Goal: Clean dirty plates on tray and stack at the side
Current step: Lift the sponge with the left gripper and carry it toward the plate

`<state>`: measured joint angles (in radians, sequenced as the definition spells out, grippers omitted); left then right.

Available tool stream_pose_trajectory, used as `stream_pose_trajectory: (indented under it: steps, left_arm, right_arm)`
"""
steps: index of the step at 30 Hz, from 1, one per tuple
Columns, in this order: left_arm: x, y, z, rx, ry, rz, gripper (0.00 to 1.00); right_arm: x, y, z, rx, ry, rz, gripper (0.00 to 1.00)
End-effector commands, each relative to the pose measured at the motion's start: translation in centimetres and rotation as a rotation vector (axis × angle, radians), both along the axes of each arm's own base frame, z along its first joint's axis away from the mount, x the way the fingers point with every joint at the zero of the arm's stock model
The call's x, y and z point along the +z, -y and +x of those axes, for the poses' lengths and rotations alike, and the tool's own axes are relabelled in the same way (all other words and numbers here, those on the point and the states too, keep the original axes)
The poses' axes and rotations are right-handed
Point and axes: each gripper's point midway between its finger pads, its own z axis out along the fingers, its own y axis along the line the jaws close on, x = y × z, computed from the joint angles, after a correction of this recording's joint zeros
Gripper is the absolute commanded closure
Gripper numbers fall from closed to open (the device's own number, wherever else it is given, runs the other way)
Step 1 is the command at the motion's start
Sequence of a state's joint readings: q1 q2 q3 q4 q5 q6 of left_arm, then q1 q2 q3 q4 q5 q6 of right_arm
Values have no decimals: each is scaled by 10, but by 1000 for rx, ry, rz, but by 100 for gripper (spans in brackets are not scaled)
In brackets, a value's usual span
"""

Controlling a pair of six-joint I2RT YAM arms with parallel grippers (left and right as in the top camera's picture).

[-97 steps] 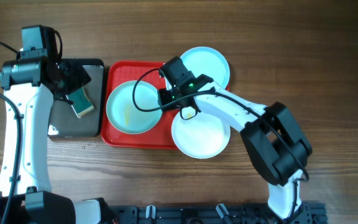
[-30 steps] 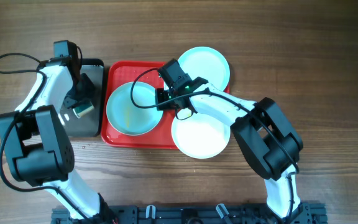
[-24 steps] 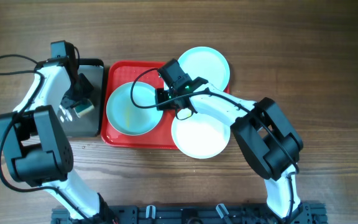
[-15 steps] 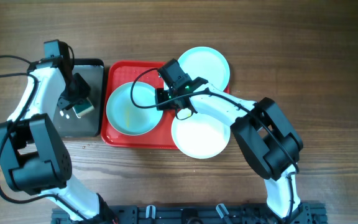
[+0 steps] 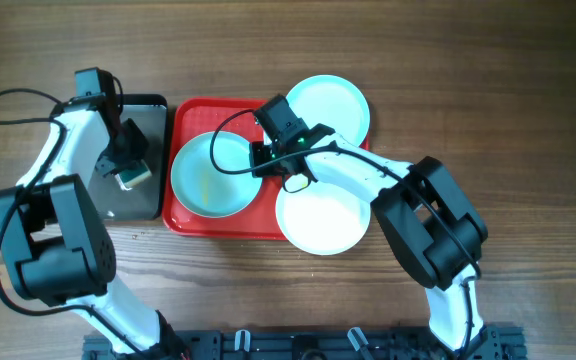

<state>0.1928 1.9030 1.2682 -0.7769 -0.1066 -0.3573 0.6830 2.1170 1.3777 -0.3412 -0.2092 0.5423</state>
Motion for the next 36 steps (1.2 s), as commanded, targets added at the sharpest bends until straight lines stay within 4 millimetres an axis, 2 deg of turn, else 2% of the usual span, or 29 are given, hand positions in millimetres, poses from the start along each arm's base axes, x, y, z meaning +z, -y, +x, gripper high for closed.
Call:
stream_pose_trajectory:
  steps: [1,6,10,12,13,15,20,23,33,36]
  left_arm:
    - [-8,1,-4,-10,-23,-11,80]
    - [-16,1,-8,-10,-47,-16,85]
    - [-33,3,-15,-10,-79,-22,88]
    - [-42,4,-18,-10,-86,-24,86]
    - [-45,4,-20,-10,-88,-24,80]
    - [-48,4,-22,-9,-89,-25,75]
    - [-48,4,-21,-9,-83,-23,70]
    - [-48,4,-19,-9,-77,-22,63]
    - [-47,4,-17,-7,-71,-26,71]
    - [-28,3,-12,-11,-69,-24,66]
  right_arm:
    - [-15,0,-5,0,-30,-19,96]
    - [-15,1,-5,0,-30,-19,96]
    - [-15,1,-5,-1,-30,-19,96]
    - [-15,1,-5,0,-30,-19,96]
    - [-15,1,-5,0,-30,-19,96]
    - [-15,0,-5,0,-30,-19,96]
    - [-15,0,-4,-1,-28,-17,96]
    - [-15,0,-4,0,-28,-18,96]
    - [-14,-1,-3,-1,-23,-13,95]
    - [-14,-1,-3,-1,-23,-14,96]
